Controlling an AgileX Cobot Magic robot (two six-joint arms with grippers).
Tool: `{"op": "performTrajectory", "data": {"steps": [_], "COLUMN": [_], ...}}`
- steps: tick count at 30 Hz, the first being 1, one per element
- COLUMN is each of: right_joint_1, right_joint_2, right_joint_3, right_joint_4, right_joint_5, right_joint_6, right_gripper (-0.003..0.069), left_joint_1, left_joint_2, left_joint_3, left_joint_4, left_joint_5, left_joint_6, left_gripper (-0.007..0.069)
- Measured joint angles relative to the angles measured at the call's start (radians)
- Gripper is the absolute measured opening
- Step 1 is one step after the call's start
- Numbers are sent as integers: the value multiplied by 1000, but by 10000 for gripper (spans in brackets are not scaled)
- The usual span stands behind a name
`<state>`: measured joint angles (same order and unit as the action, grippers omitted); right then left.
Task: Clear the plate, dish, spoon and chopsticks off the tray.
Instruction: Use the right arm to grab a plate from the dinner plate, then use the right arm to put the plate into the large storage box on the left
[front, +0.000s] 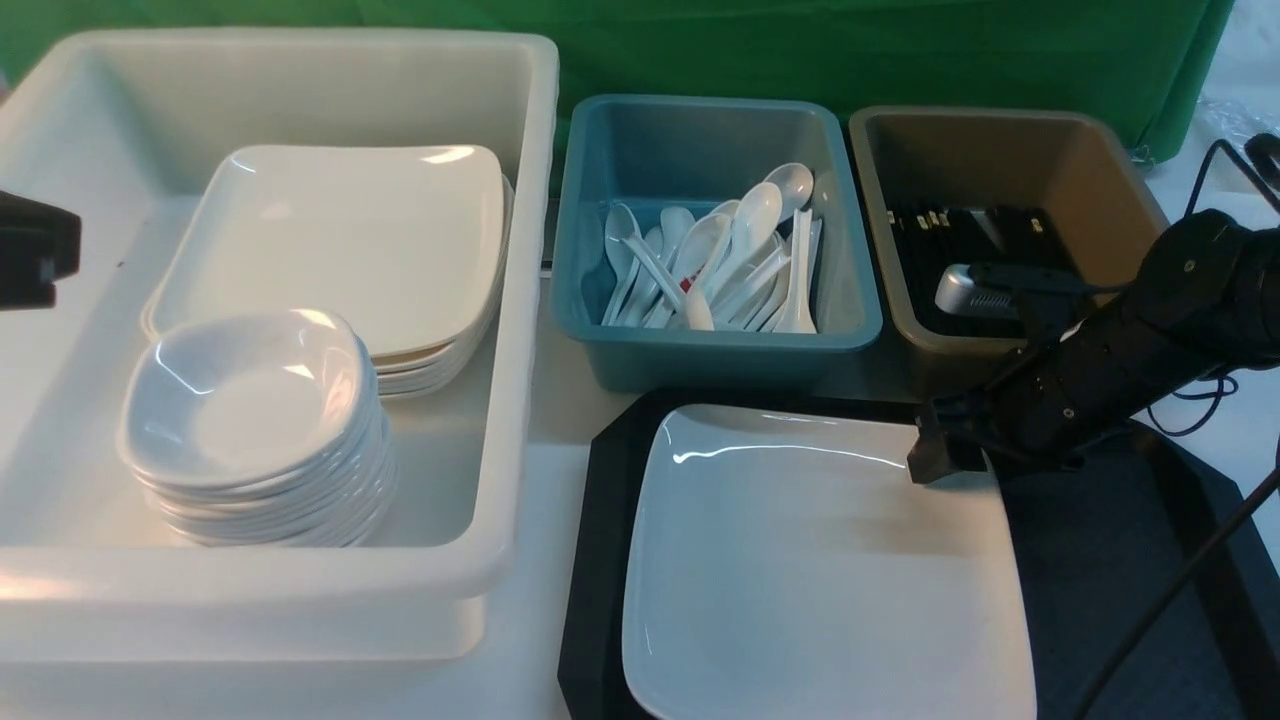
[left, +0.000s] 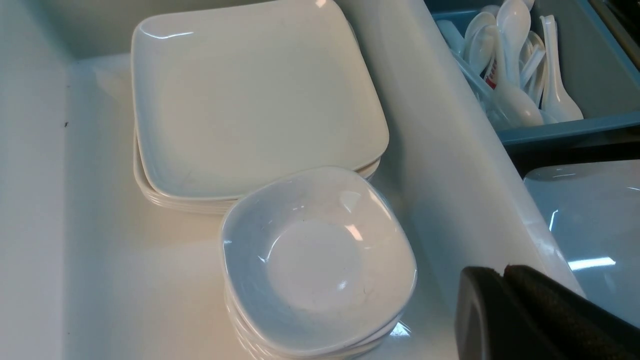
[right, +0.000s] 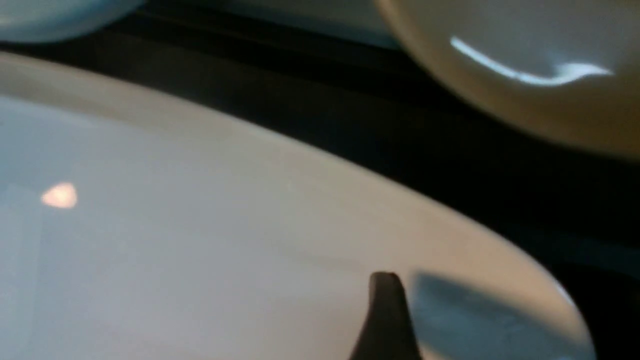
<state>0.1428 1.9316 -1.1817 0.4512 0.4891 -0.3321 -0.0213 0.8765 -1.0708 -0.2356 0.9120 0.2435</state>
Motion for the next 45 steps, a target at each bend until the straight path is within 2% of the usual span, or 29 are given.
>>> {"op": "performTrajectory", "data": {"steps": [1,2,3,4,5,12,16,22,29,45], "right_joint_1": [0,0,0,0,0,0,0,0,1,1], "right_joint_2": [1,3,3,7,7,-13,-65,-259,-407,-569], "right_joint_3": [0,0,0,0,-1,0,0,1,1,-13], "right_joint_4": [0,-1,-1,7,17,22,10,17,10,-36], "right_joint_5": [-3,-4,-4,-3,1,36,87,212,225,243], "right_joint_6": [-1,-12,-14,-36,-46,-57,-78,-128,-134,-158], "right_gripper": [499,446,423,306,279,277,227,106,65,62], "left_joint_1": [0,0,0,0,0,0,0,0,0,0], "left_joint_2": [0,0,0,0,0,0,0,0,0,0], "left_joint_3": [0,0,0,0,0,0,0,0,0,0], "left_joint_4": [0,0,0,0,0,0,0,0,0,-16], "left_joint_5": [0,0,0,0,0,0,0,0,0,0], "left_joint_6": [0,0,0,0,0,0,0,0,0,0], "left_gripper": [14,14,14,14,14,14,14,14,14,14]}}
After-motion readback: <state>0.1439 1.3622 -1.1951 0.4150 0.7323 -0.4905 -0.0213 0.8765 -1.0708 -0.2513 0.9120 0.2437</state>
